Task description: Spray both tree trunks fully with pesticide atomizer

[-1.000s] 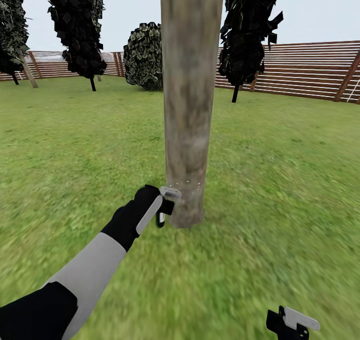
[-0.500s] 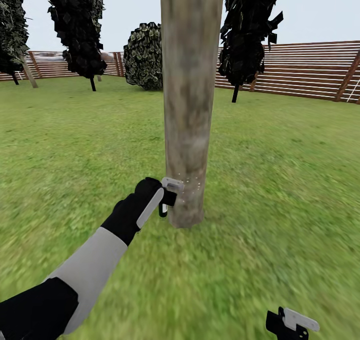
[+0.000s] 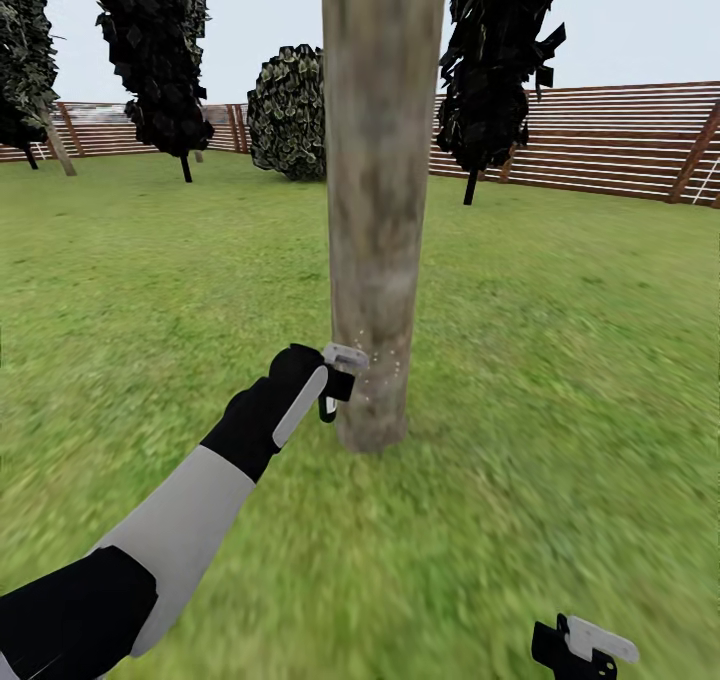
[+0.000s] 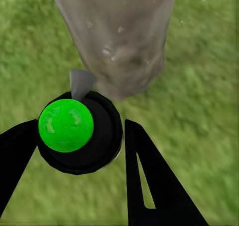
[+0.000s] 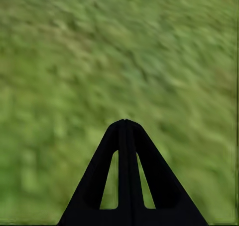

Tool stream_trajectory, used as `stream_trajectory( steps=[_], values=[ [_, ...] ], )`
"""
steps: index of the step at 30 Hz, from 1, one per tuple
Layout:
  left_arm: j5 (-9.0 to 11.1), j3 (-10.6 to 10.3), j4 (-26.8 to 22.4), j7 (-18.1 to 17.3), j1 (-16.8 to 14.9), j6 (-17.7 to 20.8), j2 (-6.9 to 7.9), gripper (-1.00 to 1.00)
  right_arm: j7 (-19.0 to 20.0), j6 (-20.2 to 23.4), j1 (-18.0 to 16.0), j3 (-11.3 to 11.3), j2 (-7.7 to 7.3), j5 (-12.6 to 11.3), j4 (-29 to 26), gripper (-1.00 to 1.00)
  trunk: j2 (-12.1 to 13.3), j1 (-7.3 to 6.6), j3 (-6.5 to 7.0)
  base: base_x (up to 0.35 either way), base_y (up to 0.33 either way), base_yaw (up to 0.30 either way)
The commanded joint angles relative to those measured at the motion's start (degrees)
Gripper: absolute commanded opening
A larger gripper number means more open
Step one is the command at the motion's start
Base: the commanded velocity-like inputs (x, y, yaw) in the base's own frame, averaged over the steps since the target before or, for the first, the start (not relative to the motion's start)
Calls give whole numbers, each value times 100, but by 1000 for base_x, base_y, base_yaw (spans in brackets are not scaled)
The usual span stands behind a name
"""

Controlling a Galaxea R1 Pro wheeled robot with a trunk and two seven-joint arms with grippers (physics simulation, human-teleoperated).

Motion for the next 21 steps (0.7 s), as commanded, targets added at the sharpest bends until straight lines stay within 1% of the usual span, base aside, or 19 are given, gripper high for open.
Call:
stream_trajectory(
  steps=[1, 11, 18, 21],
  values=[
    [57, -7, -9, 59, -2, 15, 2, -100, -14, -8, -3, -13, 5, 55, 1, -100, -2, -3, -5, -250, 0, 0],
    [63, -4, -175, 62, 13, 15, 8, -100, -14, -8, -3, -4, 5, 63, 1, -100, -2, -3, -5, -218, 0, 0],
    [60, -5, -137, 69, -4, 15, 4, -100, -14, -8, -3, 3, 11, 64, 2, -100, -2, -3, -5, -35, 0, 0],
    [59, -3, -94, 70, -222, 15, 0, -100, -14, -8, -3, 8, 13, 64, 8, -100, -2, -3, -5, -3, 0, 0]
  ],
)
